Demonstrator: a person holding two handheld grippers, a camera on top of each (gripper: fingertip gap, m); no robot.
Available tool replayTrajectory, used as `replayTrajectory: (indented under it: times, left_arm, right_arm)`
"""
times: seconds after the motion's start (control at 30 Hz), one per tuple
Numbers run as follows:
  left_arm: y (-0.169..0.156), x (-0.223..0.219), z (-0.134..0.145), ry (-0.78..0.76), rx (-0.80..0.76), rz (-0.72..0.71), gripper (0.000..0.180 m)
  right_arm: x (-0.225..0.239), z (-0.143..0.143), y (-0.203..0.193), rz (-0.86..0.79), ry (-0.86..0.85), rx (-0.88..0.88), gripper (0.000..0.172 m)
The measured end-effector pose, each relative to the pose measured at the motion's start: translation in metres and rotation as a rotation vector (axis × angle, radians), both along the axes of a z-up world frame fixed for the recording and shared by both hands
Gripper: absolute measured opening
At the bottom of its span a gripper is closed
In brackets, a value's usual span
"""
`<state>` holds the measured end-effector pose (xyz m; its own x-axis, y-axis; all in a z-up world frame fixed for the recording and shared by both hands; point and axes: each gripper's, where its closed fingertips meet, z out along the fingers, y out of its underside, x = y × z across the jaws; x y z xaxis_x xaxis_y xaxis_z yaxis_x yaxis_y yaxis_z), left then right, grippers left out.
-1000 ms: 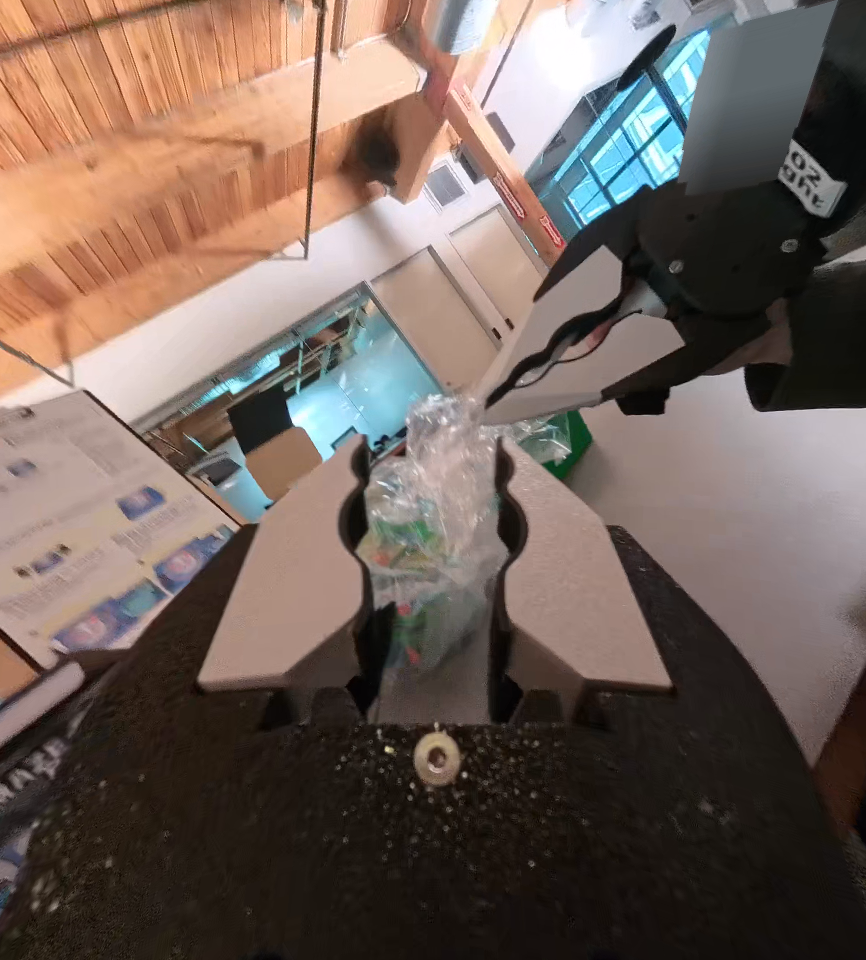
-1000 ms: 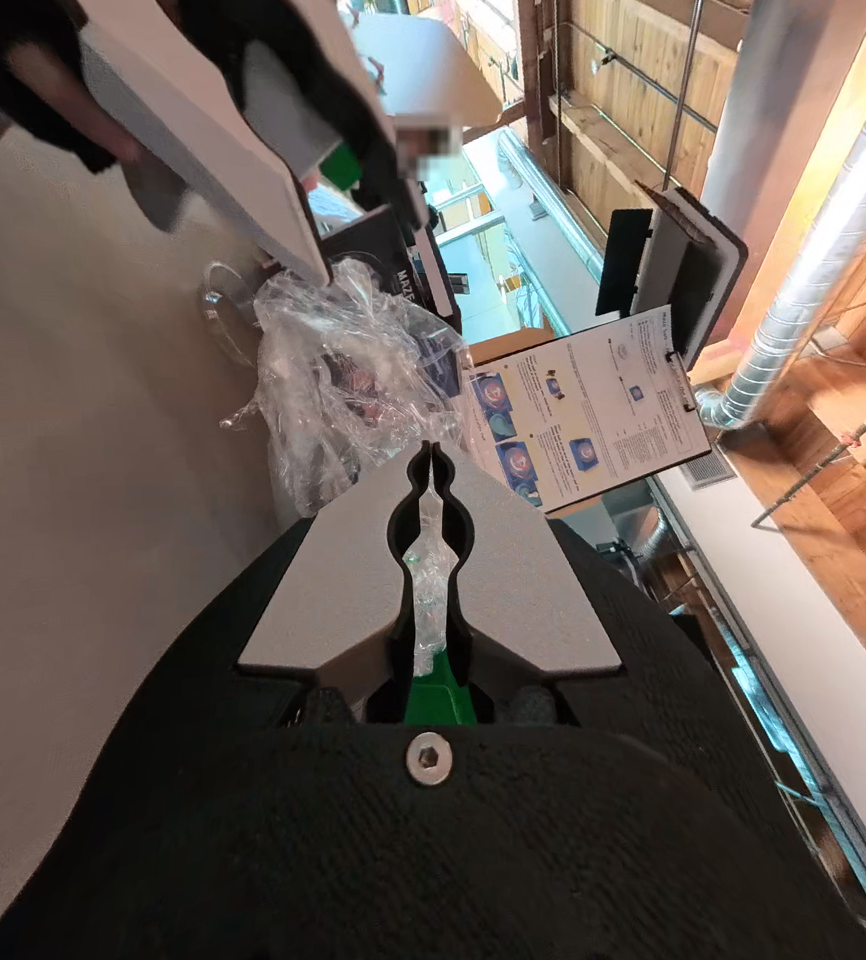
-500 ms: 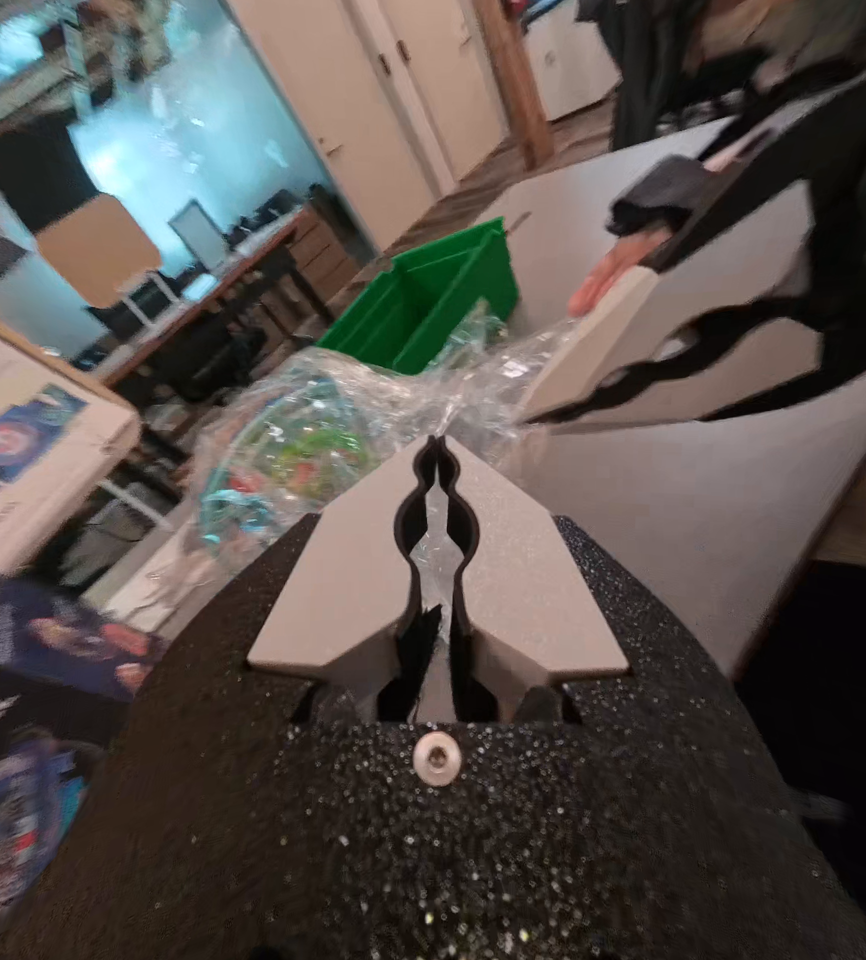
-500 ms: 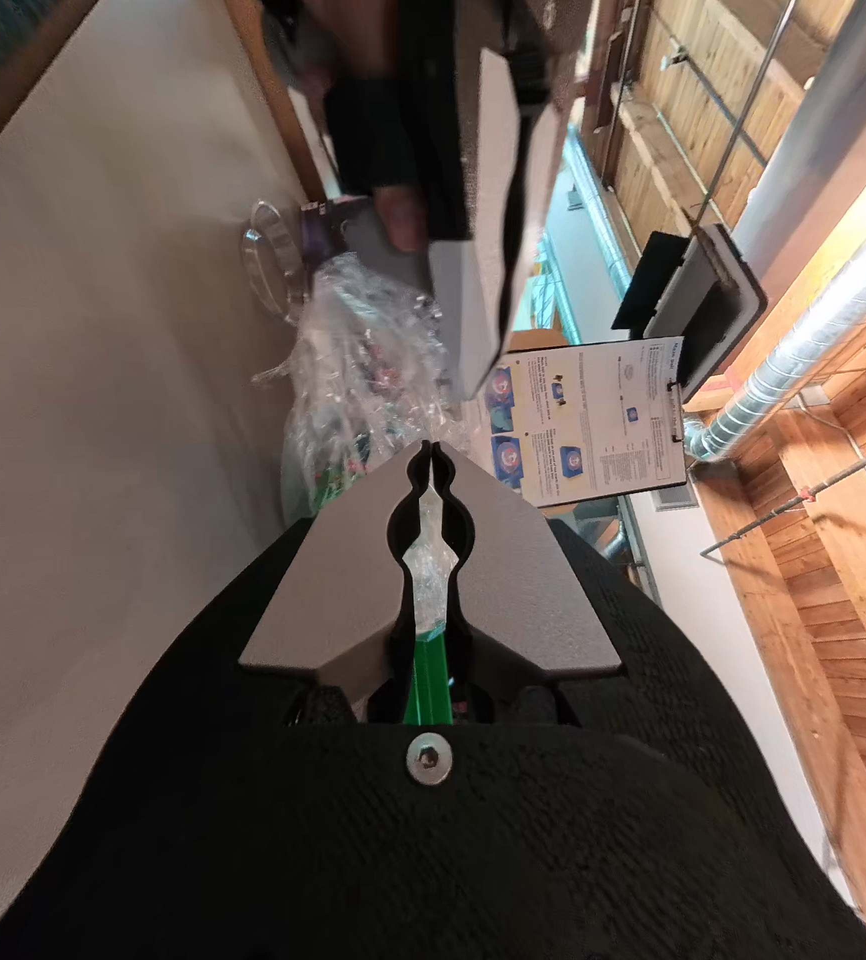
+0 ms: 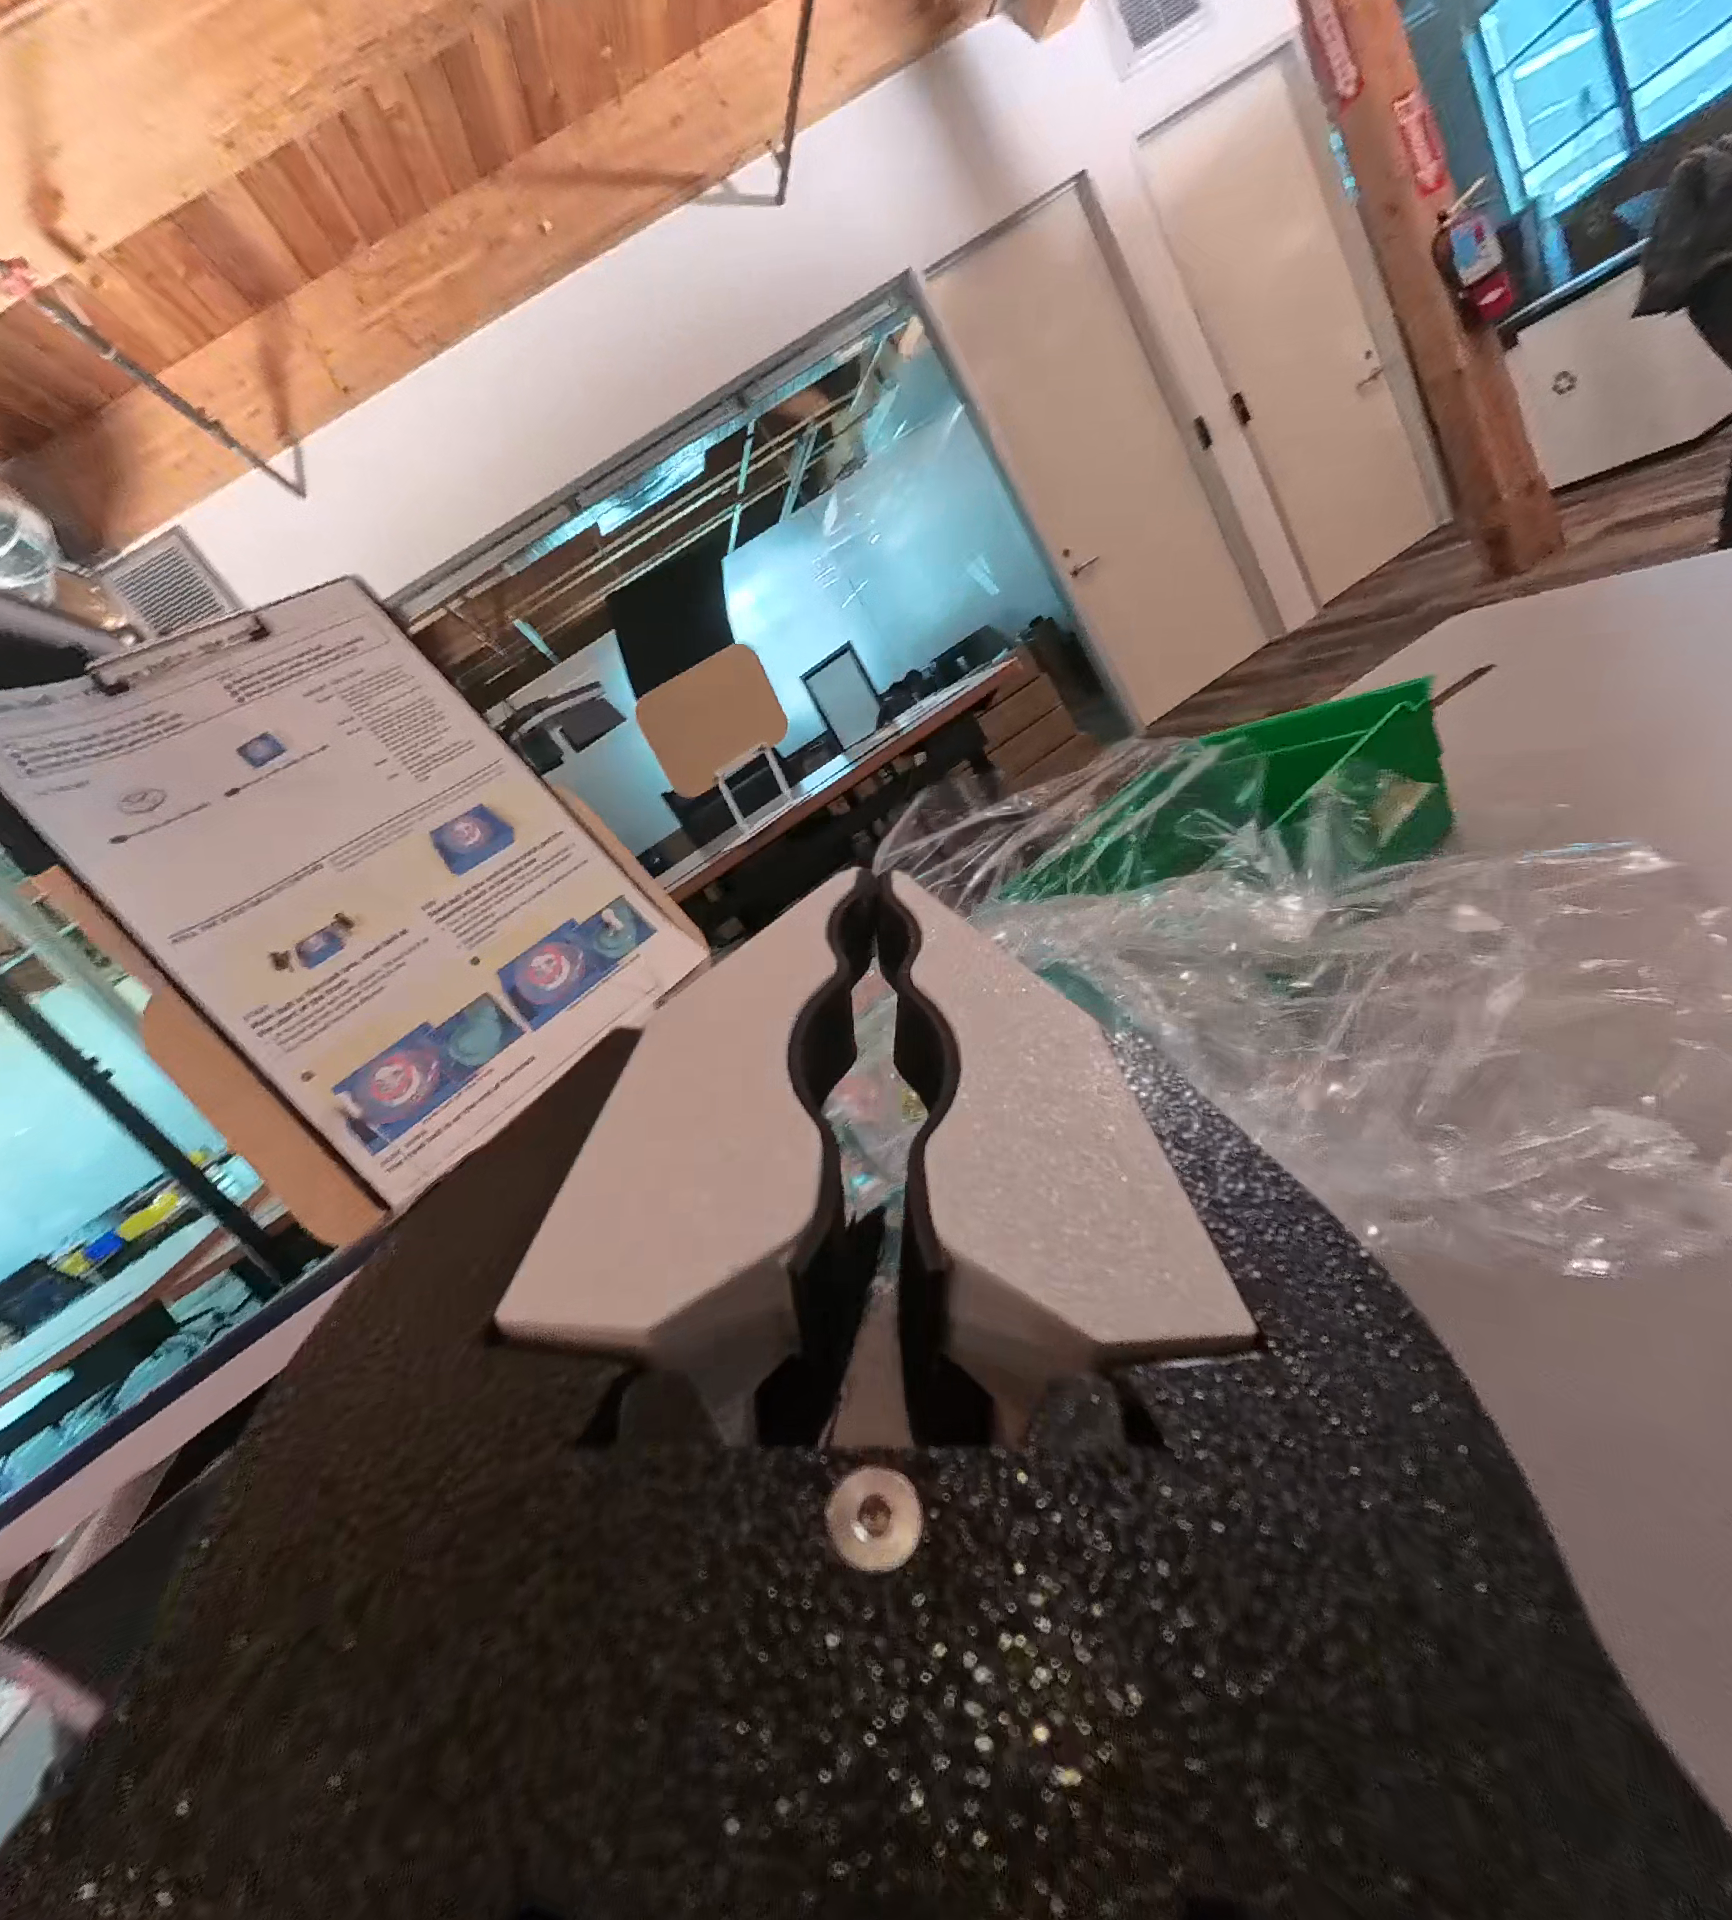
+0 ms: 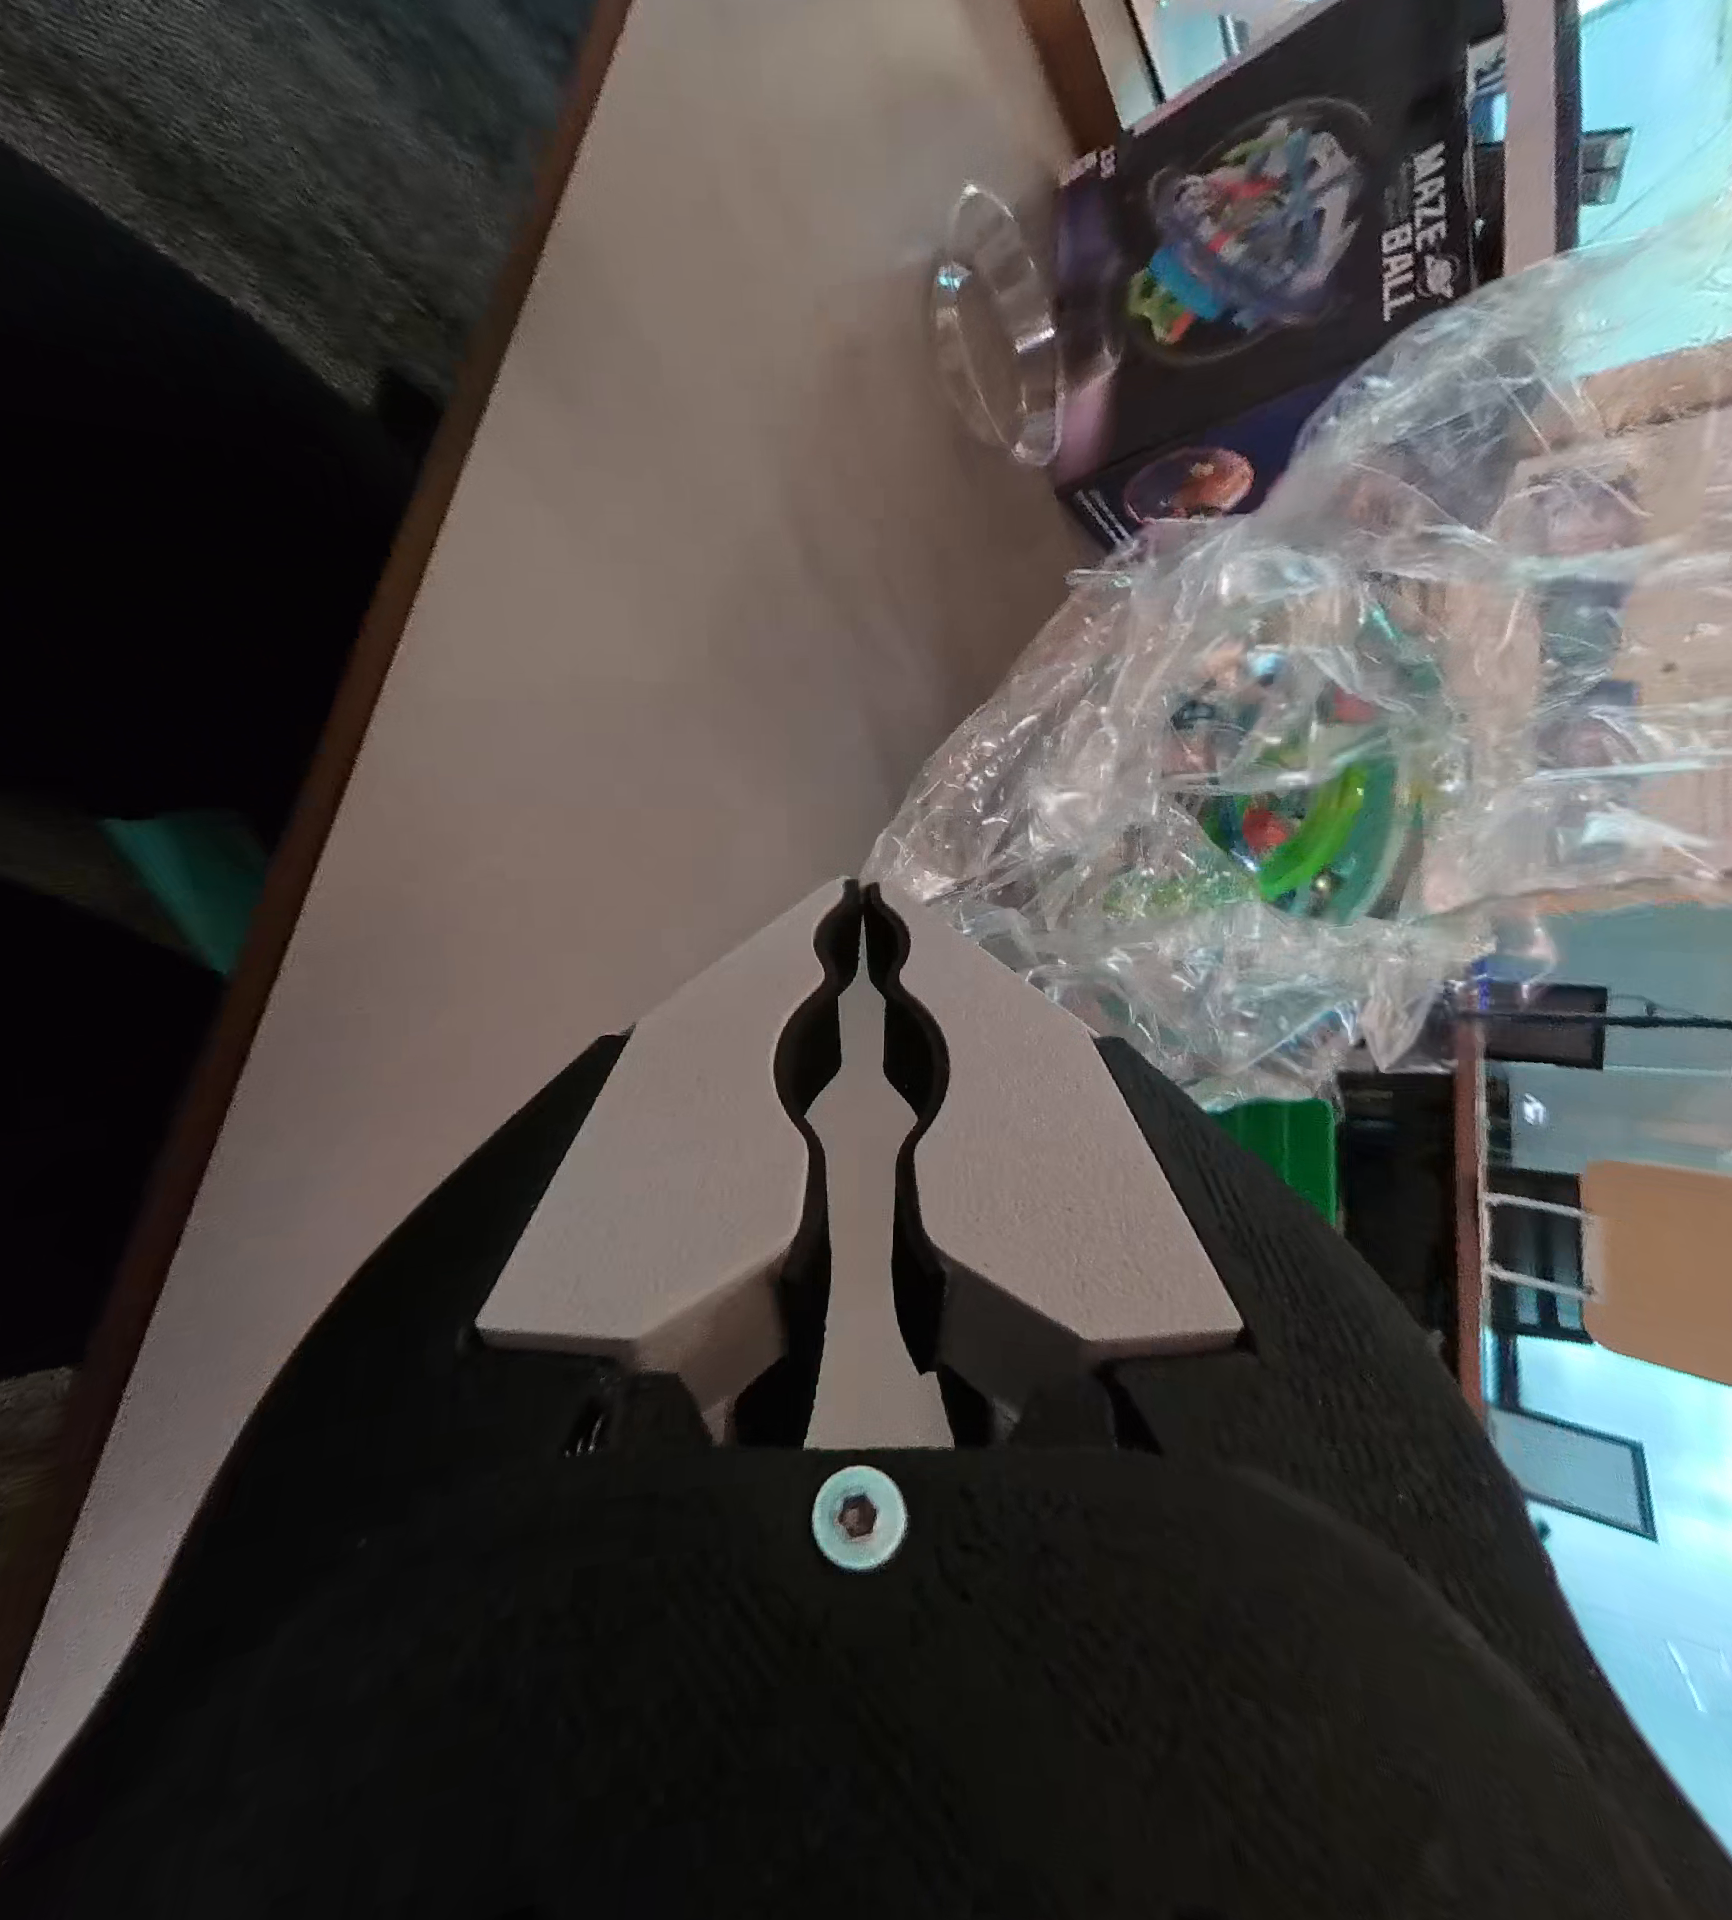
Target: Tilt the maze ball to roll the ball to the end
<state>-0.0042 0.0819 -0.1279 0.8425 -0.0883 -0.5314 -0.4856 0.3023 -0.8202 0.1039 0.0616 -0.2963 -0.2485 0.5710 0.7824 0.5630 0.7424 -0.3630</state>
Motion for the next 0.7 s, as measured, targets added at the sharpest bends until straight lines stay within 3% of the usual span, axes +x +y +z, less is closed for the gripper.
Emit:
replayTrajectory:
  times: [0.1,0.17,0.23,0.3,0.4,0.6,0.7]
  left_arm:
    - [0.002,0.023,0.0,0.027,-0.003,-0.07,0.0]
    - [0.001,0.037,0.003,0.047,0.011,-0.107,0.0]
    - [-0.002,0.047,0.007,0.047,0.021,-0.148,0.0]
    - [-0.004,0.057,0.009,0.026,0.018,-0.199,0.0]
    - [-0.004,0.078,0.011,-0.006,0.007,-0.281,0.0]
    - [-0.005,0.103,0.016,0.005,0.011,-0.335,0.0]
    - [-0.012,0.119,0.015,-0.027,-0.013,-0.408,0.0]
  right_arm:
    - [0.006,0.002,-0.003,-0.011,0.021,-0.038,0.01]
    - [0.012,0.014,-0.018,0.033,0.078,-0.18,0.02]
    - [0.021,0.043,-0.03,0.077,0.211,-0.334,0.027]
    - [0.027,0.092,-0.032,0.099,0.469,-0.406,0.038]
    - [0.031,0.143,-0.022,0.003,0.769,-0.345,0.027]
    - [0.003,0.118,0.001,-0.146,0.719,-0.351,0.03]
    - [-0.005,0.099,0.017,-0.191,0.682,-0.448,0.047]
